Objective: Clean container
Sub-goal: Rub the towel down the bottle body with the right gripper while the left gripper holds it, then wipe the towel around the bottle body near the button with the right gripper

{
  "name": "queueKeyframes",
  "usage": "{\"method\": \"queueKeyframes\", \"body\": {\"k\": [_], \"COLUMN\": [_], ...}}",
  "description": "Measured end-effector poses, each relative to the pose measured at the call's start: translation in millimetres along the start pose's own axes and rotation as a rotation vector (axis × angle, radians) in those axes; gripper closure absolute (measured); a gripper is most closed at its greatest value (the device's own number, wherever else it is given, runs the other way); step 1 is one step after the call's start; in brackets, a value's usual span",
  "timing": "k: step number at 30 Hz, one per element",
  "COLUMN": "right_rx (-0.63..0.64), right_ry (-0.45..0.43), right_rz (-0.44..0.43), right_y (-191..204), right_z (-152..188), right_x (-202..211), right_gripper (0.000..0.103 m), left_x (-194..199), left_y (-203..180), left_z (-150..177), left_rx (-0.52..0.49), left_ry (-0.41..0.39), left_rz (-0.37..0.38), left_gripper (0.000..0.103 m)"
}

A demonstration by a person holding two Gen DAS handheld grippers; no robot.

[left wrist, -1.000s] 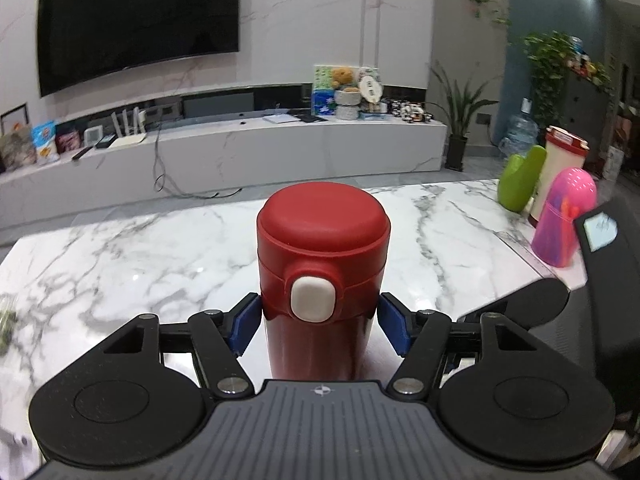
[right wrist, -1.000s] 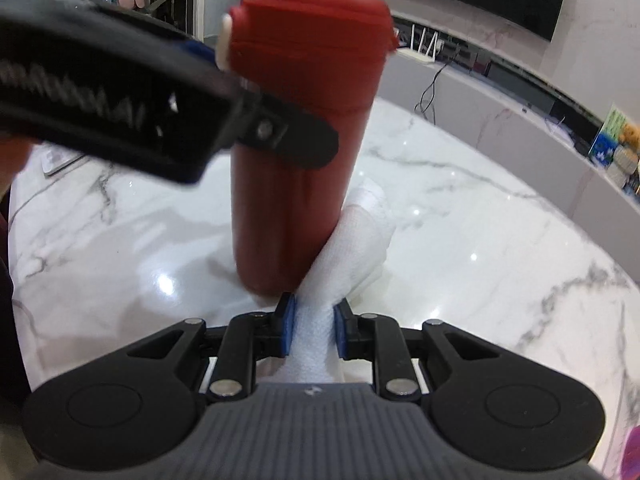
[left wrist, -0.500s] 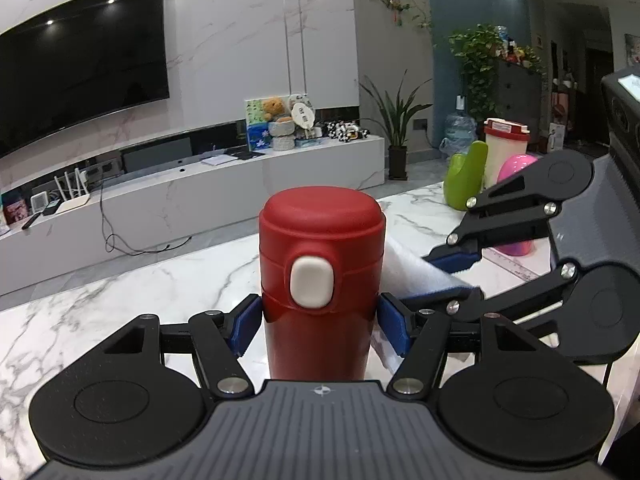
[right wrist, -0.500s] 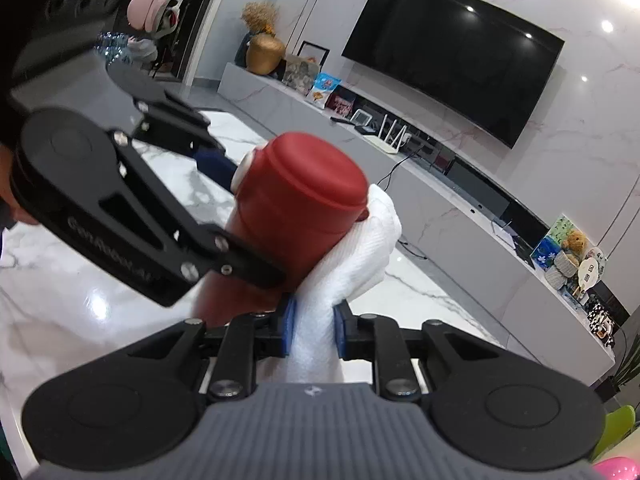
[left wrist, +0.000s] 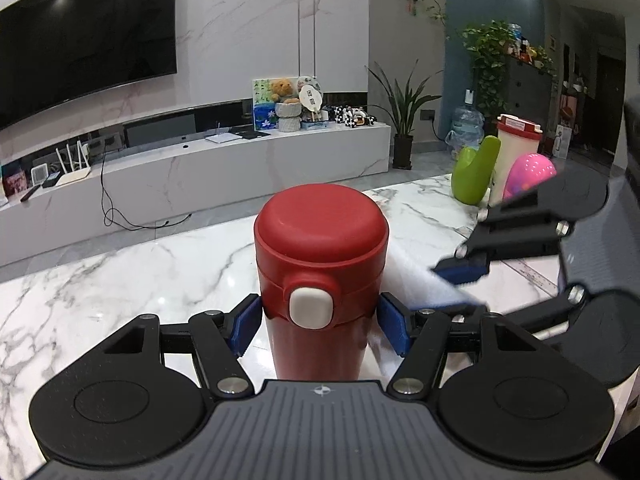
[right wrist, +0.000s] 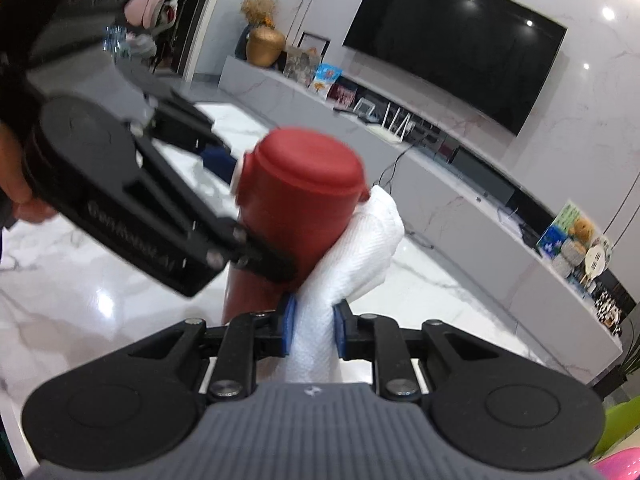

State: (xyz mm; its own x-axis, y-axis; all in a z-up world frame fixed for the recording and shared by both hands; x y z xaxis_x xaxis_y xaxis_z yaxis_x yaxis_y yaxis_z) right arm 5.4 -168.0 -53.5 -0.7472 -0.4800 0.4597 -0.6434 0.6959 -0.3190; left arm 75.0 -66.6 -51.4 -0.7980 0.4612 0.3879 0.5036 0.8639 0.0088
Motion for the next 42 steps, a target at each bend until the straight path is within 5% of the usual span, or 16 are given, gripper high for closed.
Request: {"method": "queueKeyframes", "body": {"k": [14,27,33,39,42], "right_rx": [-0.267,-0.327,-0.304,-0.253,-0.16], "right_ry": [0.166,0.239,0.222,0.161,0.061], "right_rz": [-0.042,-0.124,-0.159,-0.067,-0.007], "right_y": [10.0,25.5,30.4,8.2,-1.9], "right_z": [40.9,42.0,36.8,28.9,11.7], "right_x": [-38.8,-38.7,-31.7,-21.6,-9.9], "right_gripper": [0.081,0.081,0.081,0.081,0.081], "left_x": [3.7,6.5,3.1,1.5,1.5], "left_y": [2.8,8.2,3.6,2.9,2.2], "left_z": [-8.3,6.3,3.5,2.5,2.2], "left_rx": [0.055,0.121,0.096,0.046,0.015], "left_ry": [-0.063,0.039,0.025,0.042,0.05], "left_rz": [-0.089,-0.131,-0.113,-0.088,-0.065], "left_gripper": [0.04,0.038,0.043,0.047,0.047]}}
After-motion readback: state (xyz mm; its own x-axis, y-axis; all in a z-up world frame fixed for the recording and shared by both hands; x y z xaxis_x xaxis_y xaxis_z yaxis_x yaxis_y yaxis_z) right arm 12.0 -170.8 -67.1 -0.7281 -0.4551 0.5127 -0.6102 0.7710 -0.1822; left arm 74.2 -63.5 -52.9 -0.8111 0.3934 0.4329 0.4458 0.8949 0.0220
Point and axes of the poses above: each gripper's, at about its wrist camera, not at the fingertips, and x roughly against the way its jaws point, y to its left, z to its underside, the point moved 10 cm from there along -x, roughly the way its jaws point, and after that the axes turned 9 degrees about -y, right-handed, at the moved point
